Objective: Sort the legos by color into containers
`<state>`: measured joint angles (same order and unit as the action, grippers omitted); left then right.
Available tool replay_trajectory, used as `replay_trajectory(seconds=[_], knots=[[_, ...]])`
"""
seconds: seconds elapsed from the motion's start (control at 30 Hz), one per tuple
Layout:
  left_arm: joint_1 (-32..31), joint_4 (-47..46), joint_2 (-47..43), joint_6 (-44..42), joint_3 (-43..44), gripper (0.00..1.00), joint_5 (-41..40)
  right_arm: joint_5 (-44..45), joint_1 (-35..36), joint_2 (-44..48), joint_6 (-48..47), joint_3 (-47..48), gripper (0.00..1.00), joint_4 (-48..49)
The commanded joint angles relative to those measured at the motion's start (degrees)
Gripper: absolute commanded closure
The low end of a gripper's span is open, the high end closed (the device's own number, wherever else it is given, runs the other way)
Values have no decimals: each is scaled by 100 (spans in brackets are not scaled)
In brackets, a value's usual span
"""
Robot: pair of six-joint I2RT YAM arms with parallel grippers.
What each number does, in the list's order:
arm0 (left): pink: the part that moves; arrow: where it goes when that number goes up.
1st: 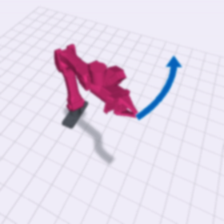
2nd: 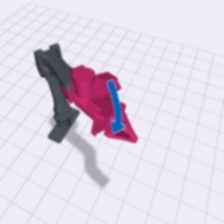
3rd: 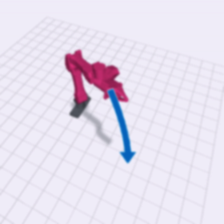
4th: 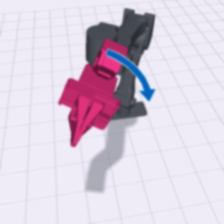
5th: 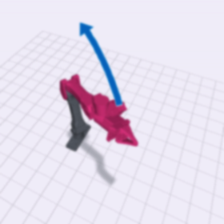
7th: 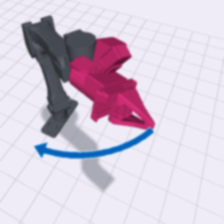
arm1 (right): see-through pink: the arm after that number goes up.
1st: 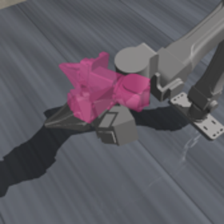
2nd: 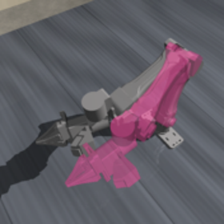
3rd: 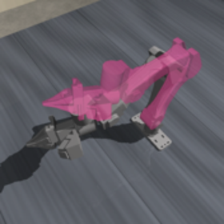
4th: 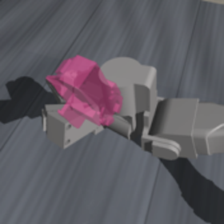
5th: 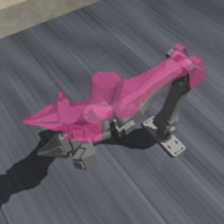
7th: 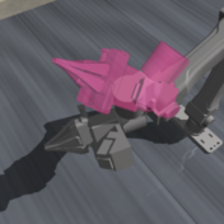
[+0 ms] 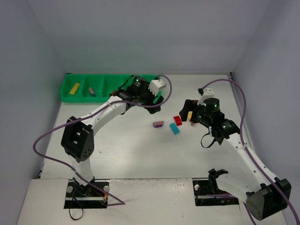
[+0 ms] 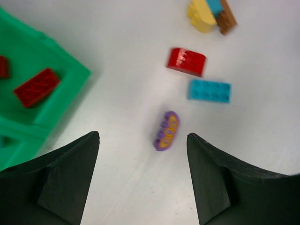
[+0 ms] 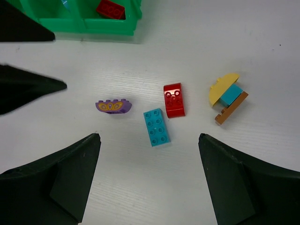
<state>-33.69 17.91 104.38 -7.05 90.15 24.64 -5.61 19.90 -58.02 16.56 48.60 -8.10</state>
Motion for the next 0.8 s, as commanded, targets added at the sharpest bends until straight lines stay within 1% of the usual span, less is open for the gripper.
replay_trajectory(seconds=[0.0,0.07,0.33,0.4,0.5,0.53,0.57,0.63,0.73,0.77], knots=[[-330,406,-15,-472,-217,31,551,-89,-12,-8,-135,71,18,265],[-445,555,143,-499,-130,31,480,-160,-13,10,-135,62,18,256],[-594,599,899,-499,204,31,76,-353,-13,142,-162,-113,18,230],[-595,591,1066,-491,231,31,-152,-371,-13,150,-153,-140,18,230],[-603,556,1207,-455,205,35,-276,-371,-13,186,-161,-175,18,221],[-603,547,1216,-447,187,37,-285,-362,-13,177,-170,-184,17,221],[-595,512,1225,-420,161,44,-285,-336,-13,186,-179,-193,18,221],[-595,407,1129,-394,-14,50,-363,-318,-13,177,-179,-202,18,230],[-569,12,839,-263,-330,64,-573,-327,-13,116,-188,-202,18,238],[-551,-68,673,-210,-418,79,-627,-327,-13,115,-188,-193,18,239]])
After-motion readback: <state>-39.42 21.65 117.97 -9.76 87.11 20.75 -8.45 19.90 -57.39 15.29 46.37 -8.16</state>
